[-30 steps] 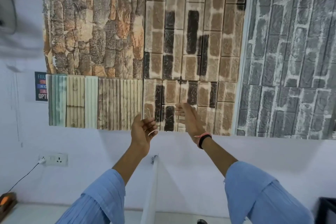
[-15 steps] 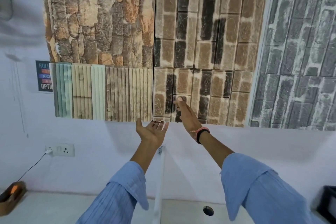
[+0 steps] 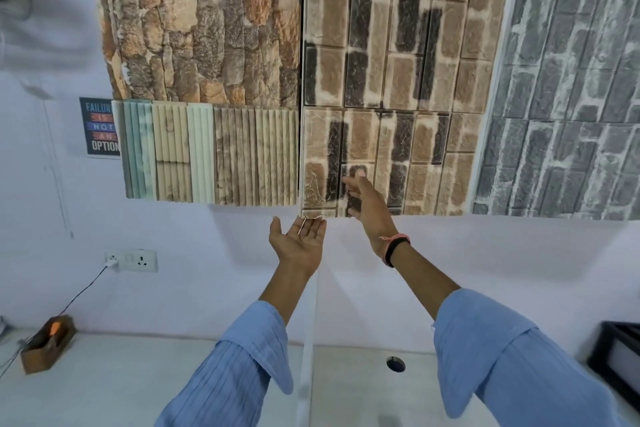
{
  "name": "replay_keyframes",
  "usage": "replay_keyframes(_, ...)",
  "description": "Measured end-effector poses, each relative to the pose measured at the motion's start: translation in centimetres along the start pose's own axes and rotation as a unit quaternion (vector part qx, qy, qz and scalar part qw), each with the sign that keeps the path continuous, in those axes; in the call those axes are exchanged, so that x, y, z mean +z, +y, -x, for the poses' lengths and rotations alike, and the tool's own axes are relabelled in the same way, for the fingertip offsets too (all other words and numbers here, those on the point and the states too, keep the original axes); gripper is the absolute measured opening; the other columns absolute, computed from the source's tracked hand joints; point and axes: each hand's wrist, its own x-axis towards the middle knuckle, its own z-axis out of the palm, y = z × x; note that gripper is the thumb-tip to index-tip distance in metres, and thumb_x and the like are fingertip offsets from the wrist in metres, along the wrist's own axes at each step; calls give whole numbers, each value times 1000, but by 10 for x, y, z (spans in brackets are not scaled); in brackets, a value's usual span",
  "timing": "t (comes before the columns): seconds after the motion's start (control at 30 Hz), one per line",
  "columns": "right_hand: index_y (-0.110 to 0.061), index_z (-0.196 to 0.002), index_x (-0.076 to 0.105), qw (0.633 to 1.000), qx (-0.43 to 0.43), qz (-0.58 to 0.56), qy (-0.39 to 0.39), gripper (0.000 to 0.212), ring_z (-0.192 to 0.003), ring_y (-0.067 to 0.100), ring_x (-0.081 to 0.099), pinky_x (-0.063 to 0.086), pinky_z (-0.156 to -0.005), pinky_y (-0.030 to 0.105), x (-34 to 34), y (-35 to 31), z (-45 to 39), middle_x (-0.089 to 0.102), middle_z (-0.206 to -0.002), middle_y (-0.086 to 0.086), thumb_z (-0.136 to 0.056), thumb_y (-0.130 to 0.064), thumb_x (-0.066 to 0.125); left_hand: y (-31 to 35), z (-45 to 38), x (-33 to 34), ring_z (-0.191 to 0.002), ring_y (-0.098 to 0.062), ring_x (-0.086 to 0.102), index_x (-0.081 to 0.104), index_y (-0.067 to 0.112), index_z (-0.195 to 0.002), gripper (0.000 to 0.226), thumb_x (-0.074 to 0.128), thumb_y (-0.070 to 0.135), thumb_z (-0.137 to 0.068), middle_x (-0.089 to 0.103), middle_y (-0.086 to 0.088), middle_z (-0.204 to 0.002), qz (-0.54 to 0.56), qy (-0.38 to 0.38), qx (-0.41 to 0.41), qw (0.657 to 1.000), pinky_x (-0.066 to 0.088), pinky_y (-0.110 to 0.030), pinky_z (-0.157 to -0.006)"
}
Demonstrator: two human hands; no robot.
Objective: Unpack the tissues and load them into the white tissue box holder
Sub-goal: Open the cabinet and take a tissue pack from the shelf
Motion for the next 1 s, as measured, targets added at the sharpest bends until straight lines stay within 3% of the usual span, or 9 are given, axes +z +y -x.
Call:
replay_keyframes(0.2, -15, -127, 68, 995, 1, -87, 49, 55, -113, 14, 57, 46, -111, 48, -31, -25, 63, 60, -116, 2, -107, -52, 32, -36, 67, 0, -88, -29, 66, 60, 5, -83, 45, 52, 46, -98, 65, -15, -93, -67, 21, 63, 996, 50, -42, -105)
replay_keyframes(0.37, -16, -114, 74, 985, -3, -157, 68, 51, -99, 15, 60, 53, -100, 40, -76, -38, 128, 65, -124, 9, -107, -49, 34, -85, 137, 4, -80, -27, 67, 54, 13, -55, 54, 55, 46, -97, 54, -7, -69, -144, -3, 105, 984, 52, -38, -97)
replay_keyframes(0.5, -18, -106, 78, 974, 1, -206, 97, 50, -122, 25, 60, 45, -110, 47, -119, -45, 172, 70, -129, 12, -106, -48, 38, -139, 186, 10, -72, -19, 56, 60, 11, -61, 53, 51, 47, -99, 54, -2, -65, -248, -33, 131, 959, 47, -32, -80)
replay_keyframes(0.6, -4, -122, 71, 969, 2, -215, 122, 63, -126, 27, 61, 46, -109, 47, -151, -50, 198, 72, -126, 15, -104, -53, 38, -181, 217, 16, -86, -23, 56, 76, 7, -80, 55, 49, 50, -100, 65, -6, -78, -309, -75, 132, 939, 47, -37, -93)
replay_keyframes(0.7, 0, -127, 67, 963, 1, -229, 144, 67, -116, 29, 66, 49, -102, 44, -184, -56, 220, 73, -114, 16, -102, -56, 39, -220, 240, 25, -91, -20, 64, 76, -3, -103, 61, 46, 50, -102, 75, -11, -95, -366, -112, 124, 915, 49, -37, -104)
replay_keyframes(0.8, -6, -130, 67, 968, -15, -196, 153, 68, -101, 24, 61, 45, -96, 42, -216, -60, 237, 73, -114, 9, -102, -60, 35, -256, 257, 34, -104, -20, 70, 78, 2, -104, 56, 44, 47, -104, 78, -13, -107, -415, -147, 109, 891, 49, -35, -107)
replay_keyframes(0.87, -15, -130, 68, 975, -22, -163, 150, 68, -107, 27, 58, 41, -101, 42, -235, -64, 245, 73, -124, 3, -100, -64, 31, -277, 264, 40, -114, -19, 68, 78, 8, -106, 53, 44, 48, -105, 78, -9, -113, -453, -172, 83, 871, 46, -37, -111)
replay_keyframes(0.93, -17, -131, 68, 977, -23, -142, 160, 71, -121, 26, 60, 37, -115, 47, -252, -68, 252, 71, -129, 8, -98, -68, 31, -293, 267, 45, -122, -17, 64, 77, 14, -111, 51, 43, 50, -104, 76, -5, -119, -478, -198, 43, 855, 42, -41, -116)
replay_keyframes(1.0, -19, -132, 66, 976, -25, -132, 173, 73, -126, 24, 60, 34, -118, 52, -266, -69, 256, 70, -130, 10, -95, -72, 34, -306, 269, 50, -127, -16, 61, 77, 19, -110, 49, 43, 53, -103, 74, -1, -125, -489, -218, 12, 845, 39, -44, -118)
